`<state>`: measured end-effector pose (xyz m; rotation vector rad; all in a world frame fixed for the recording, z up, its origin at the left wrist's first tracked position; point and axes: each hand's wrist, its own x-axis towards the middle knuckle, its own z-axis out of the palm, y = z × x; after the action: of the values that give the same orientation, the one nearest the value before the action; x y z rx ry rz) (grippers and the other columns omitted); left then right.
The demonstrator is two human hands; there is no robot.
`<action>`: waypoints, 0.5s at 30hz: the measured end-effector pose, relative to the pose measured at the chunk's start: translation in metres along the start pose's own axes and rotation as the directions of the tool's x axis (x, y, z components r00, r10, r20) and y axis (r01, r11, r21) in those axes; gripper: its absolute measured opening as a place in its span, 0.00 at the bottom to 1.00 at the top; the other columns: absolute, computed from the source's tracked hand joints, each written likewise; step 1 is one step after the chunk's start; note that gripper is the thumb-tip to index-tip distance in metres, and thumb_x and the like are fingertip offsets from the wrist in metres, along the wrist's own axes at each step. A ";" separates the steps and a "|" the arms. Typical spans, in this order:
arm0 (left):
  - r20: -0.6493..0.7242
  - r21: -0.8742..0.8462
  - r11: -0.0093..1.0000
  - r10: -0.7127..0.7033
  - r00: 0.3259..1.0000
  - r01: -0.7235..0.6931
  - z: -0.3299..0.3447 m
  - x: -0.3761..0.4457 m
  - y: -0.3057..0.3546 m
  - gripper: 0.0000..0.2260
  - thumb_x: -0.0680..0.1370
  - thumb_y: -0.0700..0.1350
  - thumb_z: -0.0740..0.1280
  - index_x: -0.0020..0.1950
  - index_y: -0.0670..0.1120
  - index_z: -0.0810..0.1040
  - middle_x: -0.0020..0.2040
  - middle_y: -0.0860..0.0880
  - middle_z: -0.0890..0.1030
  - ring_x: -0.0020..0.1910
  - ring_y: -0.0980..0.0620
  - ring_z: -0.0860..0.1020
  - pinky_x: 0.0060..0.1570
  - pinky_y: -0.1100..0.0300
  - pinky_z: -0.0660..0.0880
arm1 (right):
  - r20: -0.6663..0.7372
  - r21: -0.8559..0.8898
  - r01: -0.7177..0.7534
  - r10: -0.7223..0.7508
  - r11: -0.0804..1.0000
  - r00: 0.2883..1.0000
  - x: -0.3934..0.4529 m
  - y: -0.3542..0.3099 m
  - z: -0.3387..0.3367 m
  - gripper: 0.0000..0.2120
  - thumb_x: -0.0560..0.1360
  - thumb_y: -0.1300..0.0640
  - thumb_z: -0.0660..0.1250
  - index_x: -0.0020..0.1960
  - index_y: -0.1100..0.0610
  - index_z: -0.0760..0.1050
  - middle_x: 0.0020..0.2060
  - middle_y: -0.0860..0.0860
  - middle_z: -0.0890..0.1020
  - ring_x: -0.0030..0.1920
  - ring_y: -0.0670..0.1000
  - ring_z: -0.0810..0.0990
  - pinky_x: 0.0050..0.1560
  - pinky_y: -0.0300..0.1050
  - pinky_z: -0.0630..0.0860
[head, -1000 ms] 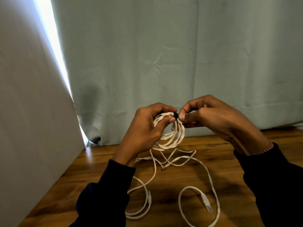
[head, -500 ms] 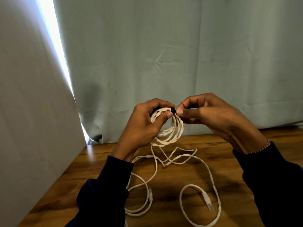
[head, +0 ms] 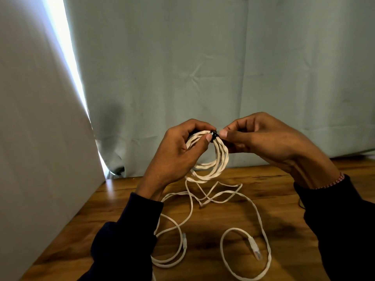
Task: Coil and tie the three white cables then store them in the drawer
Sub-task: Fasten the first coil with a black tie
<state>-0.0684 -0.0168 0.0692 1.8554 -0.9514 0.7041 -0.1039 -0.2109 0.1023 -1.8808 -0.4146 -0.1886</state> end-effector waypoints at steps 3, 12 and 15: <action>0.001 0.009 1.000 0.000 1.000 0.000 -0.002 0.000 0.001 0.07 0.80 0.40 0.68 0.58 0.47 0.80 0.50 0.51 0.84 0.49 0.55 0.82 0.49 0.62 0.81 | -0.007 -0.001 0.009 -0.009 1.000 1.000 0.001 0.001 0.001 0.08 0.77 0.58 0.69 0.49 0.62 0.83 0.40 0.53 0.87 0.43 0.49 0.86 0.44 0.35 0.81; 0.006 0.066 0.998 -0.007 1.000 0.006 -0.002 0.001 -0.002 0.08 0.80 0.40 0.69 0.59 0.46 0.81 0.50 0.52 0.84 0.50 0.57 0.82 0.51 0.64 0.79 | -0.081 0.008 0.065 -0.064 0.998 0.995 0.008 0.010 0.009 0.05 0.77 0.61 0.69 0.48 0.61 0.82 0.41 0.53 0.86 0.44 0.49 0.86 0.44 0.38 0.82; 0.008 0.061 0.998 -0.017 1.000 0.016 -0.003 0.001 -0.002 0.08 0.80 0.40 0.69 0.59 0.46 0.81 0.51 0.51 0.84 0.51 0.56 0.82 0.52 0.61 0.80 | -0.075 0.052 0.067 -0.063 0.996 0.995 0.010 0.012 0.009 0.04 0.77 0.60 0.70 0.48 0.61 0.82 0.42 0.54 0.86 0.46 0.52 0.86 0.47 0.42 0.82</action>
<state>-0.0664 -0.0135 0.0702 1.9183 -0.9283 0.7228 -0.0911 -0.2045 0.0916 -1.8028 -0.4272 -0.2867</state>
